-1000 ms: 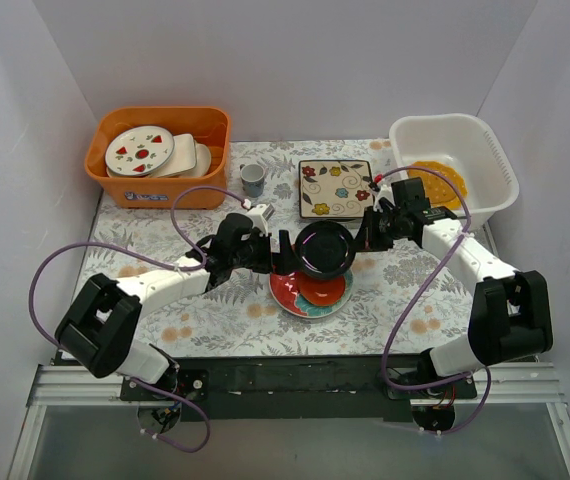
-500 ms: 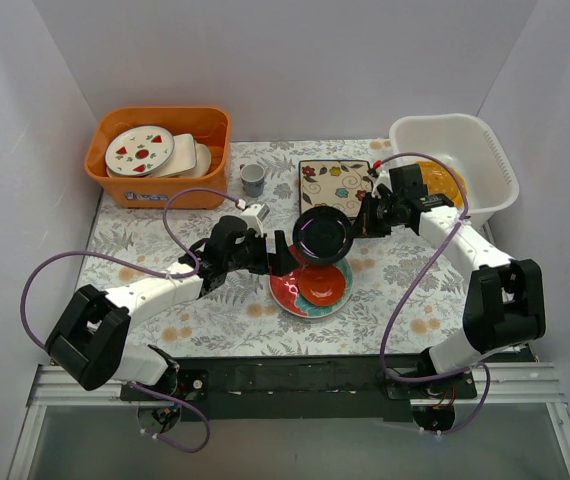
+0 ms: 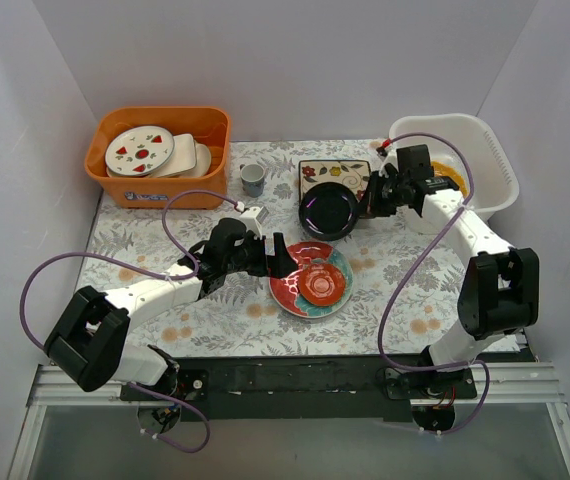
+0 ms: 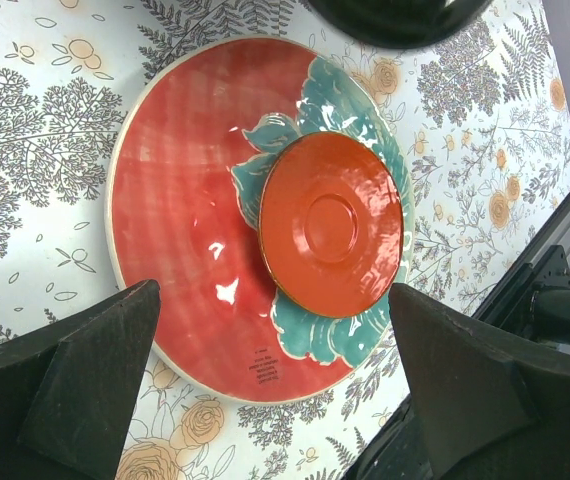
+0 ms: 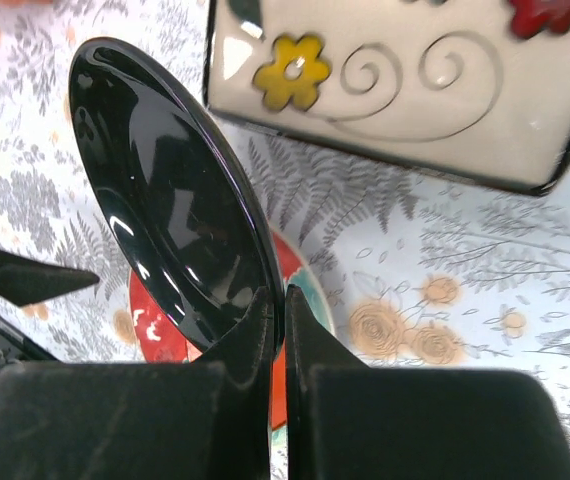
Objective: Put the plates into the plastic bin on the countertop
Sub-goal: Place the plate in the plastic bin.
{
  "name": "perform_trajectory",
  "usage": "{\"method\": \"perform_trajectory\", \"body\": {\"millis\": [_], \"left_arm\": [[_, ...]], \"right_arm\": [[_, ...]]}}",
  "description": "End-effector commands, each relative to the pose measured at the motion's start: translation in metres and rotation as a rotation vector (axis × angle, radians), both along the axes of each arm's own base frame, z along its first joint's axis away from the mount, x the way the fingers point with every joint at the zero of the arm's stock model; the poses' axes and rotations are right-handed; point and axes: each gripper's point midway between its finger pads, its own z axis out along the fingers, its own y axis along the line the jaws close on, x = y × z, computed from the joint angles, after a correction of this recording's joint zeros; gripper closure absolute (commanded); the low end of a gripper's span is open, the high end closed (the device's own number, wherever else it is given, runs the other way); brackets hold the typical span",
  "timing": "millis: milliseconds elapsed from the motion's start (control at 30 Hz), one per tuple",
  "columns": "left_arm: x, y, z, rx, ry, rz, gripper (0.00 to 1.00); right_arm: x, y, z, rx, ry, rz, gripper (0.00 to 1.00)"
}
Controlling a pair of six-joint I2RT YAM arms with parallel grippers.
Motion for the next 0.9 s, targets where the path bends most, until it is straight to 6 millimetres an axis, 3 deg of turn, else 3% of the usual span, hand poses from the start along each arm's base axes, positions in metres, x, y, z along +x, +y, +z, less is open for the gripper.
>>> {"method": "perform_trajectory", "body": {"millis": [0, 600, 700, 733, 867], "left_arm": [[0.0, 0.002, 0.011, -0.008, -0.047, 0.004, 0.02], [0.003, 0.002, 0.01, 0.005, -0.045, 0.006, 0.02], [0.004, 0.002, 0.012, 0.005, -0.051, 0.007, 0.02], [0.004, 0.002, 0.012, 0.006, -0.05, 0.007, 0.02], [0.004, 0.001, 0.011, 0.008, -0.049, 0.003, 0.02]], "right_arm": [[0.034, -0.018, 0.037, 0.016, -0.102, -0.055, 0.99], [0.074, -0.074, 0.072, 0.057, -0.173, -0.207, 0.99], [0.077, -0.076, 0.078, 0.061, -0.189, -0.214, 0.99], [0.08, -0.088, 0.079, 0.06, -0.193, -0.243, 0.99], [0.084, -0.101, 0.085, 0.063, -0.207, -0.28, 0.99]]}}
